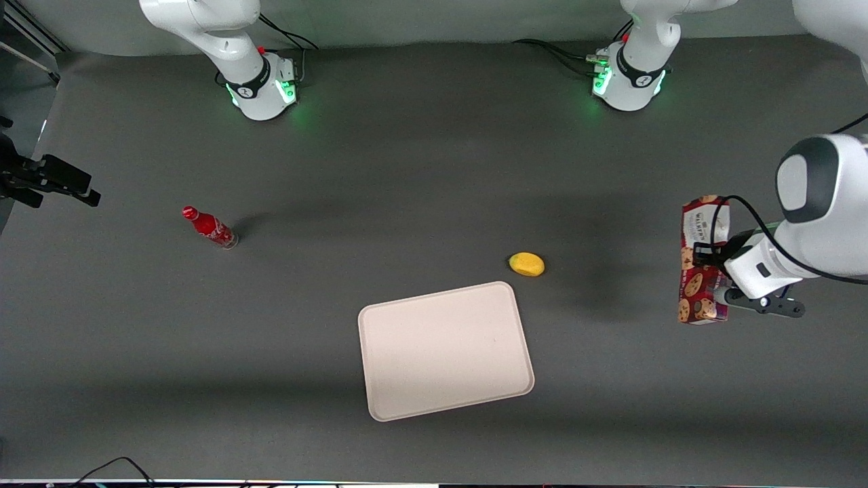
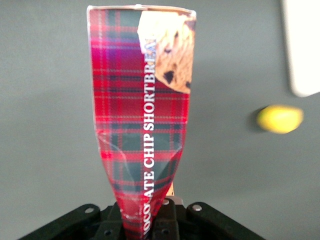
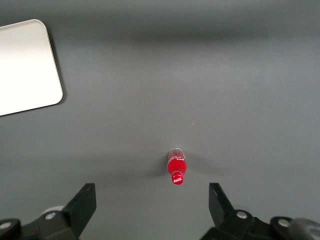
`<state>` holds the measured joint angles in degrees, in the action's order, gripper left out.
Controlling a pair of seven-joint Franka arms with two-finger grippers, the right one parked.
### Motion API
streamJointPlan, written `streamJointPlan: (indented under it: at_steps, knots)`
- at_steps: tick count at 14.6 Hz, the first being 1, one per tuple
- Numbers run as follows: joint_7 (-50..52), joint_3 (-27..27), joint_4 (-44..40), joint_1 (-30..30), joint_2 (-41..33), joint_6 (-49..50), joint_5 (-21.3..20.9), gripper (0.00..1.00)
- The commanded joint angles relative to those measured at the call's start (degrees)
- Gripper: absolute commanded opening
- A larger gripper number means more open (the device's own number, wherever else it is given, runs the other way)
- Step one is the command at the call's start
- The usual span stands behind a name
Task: Place red cookie box on tray
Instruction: 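Carry the held box past the yellow object over the white tray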
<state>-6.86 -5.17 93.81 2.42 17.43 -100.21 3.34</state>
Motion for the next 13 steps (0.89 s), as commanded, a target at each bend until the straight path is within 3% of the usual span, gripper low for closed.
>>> streamJointPlan:
  at_steps: [1, 7, 10, 13]
  knots:
    - [22.4, -8.6, -9.3, -0.7, 2.0, 5.1, -0.2, 0.0]
    - [39.7, -19.2, -12.1, -1.8, 7.0, -0.3, -1.1, 0.0]
    - [48.1, -21.3, -12.3, -5.2, 14.3, -10.6, -7.9, 0.0]
    - [49.8, -22.5, -12.4, -6.1, 21.1, -19.5, -12.9, 0.0]
